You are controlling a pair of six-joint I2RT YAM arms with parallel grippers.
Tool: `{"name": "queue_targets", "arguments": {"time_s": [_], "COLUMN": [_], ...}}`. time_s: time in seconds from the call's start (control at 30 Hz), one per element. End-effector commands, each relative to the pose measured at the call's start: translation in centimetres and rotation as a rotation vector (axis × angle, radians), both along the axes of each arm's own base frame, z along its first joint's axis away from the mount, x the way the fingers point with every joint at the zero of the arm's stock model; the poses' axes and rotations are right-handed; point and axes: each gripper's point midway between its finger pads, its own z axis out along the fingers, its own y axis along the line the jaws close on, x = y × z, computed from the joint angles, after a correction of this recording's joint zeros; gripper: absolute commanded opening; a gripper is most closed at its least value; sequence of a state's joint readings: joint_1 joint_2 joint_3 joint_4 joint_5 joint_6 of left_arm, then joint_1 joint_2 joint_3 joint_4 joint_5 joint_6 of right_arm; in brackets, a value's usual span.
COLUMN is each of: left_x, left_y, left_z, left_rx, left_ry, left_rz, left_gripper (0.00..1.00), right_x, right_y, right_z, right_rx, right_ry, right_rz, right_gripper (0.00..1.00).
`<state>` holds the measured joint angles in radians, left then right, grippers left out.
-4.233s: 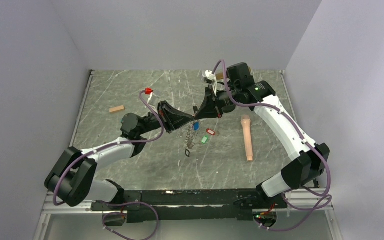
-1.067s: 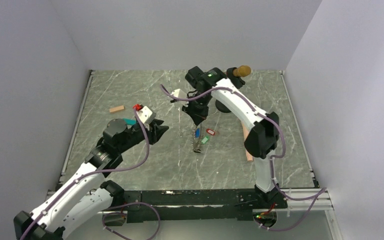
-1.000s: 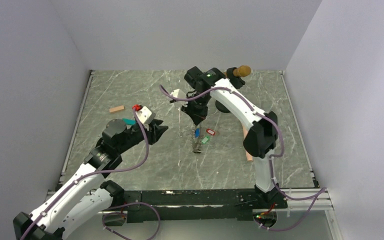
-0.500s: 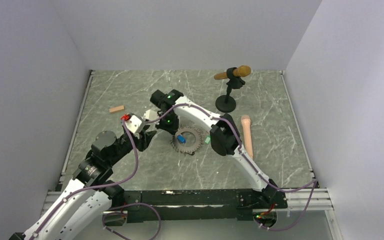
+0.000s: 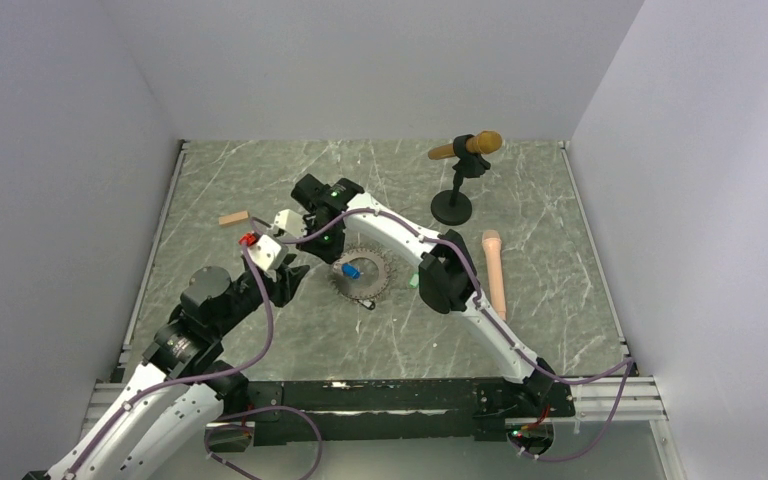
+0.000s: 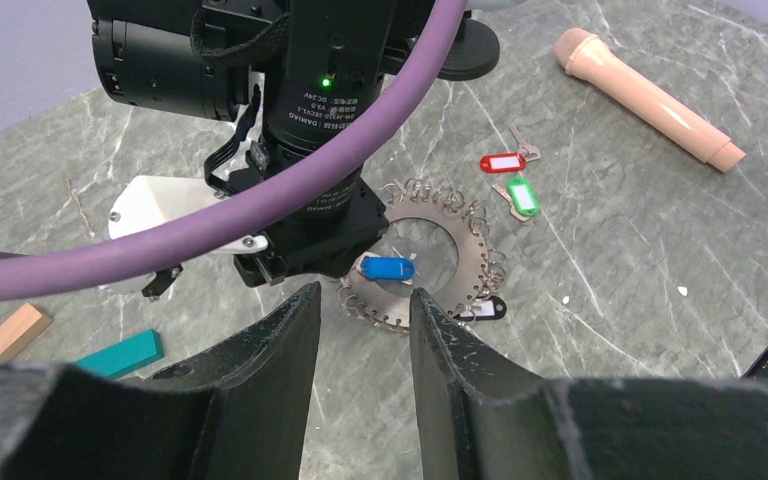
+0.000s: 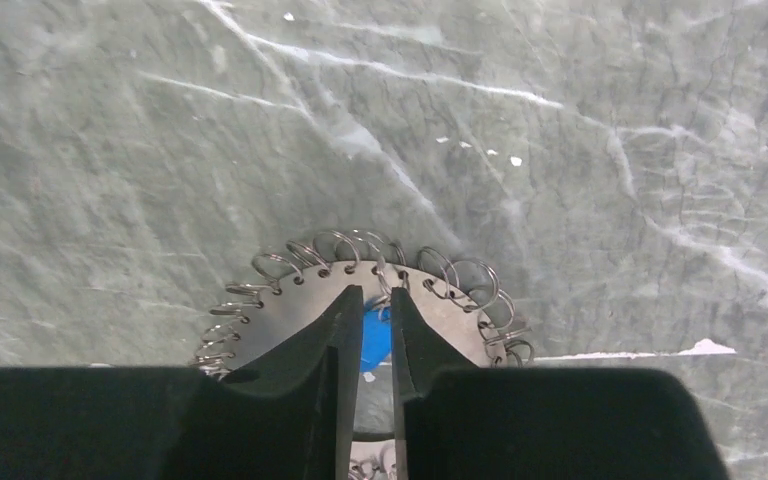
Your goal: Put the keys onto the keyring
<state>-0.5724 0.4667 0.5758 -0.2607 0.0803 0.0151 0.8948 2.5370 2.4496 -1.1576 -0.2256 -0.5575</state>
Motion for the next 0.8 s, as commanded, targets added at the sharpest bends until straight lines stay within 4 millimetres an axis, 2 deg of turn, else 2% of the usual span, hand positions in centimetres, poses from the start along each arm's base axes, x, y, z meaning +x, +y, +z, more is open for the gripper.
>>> {"name": "queue_targets", "arguments": {"time_s": [0.0,0.17,0.3,0.47,0.57,0.77], "left_x": [0.1,0.2,0.5,2.0,3.7,6.9], "left_y": [0.4,0.1,-0.9,-1.8,-2.2,-2.3], "left_z": [0.3,0.1,-0.2,-2.1,-3.4,-6.3], "left_rx": [-0.014,-0.035,-0.096,-0.141,-0.184,-0.275], "left_ry": [-0.014,-0.009,0.014,0.100,0.177,0.402], "left_rz": [0.022,0.017,0.002,0.011,0.008,-0.063], "left_gripper": [0.43,0.45,0.53,0.59,0.58,0.49], "right_x": [-0.7,-2.1,-3.9,-5.4,-4.6,-4.6], "right_y": [2.1,1.0,-1.6,-5.3,-7.0,-7.8], "right_z": [6.5,11.0,12.8,12.4,11.4,10.6], "right_rx": [0.181,0.310,0.387,0.454,0.506,0.577], "right_ry": [0.001,0.083,0.184,0.283,0.296,0.331], "right_rz": [-0.002,0.023,0.079,0.129,0.123,0.143], "right_gripper": [0.23,0.31,0.38,0.43,0.44,0.44]}}
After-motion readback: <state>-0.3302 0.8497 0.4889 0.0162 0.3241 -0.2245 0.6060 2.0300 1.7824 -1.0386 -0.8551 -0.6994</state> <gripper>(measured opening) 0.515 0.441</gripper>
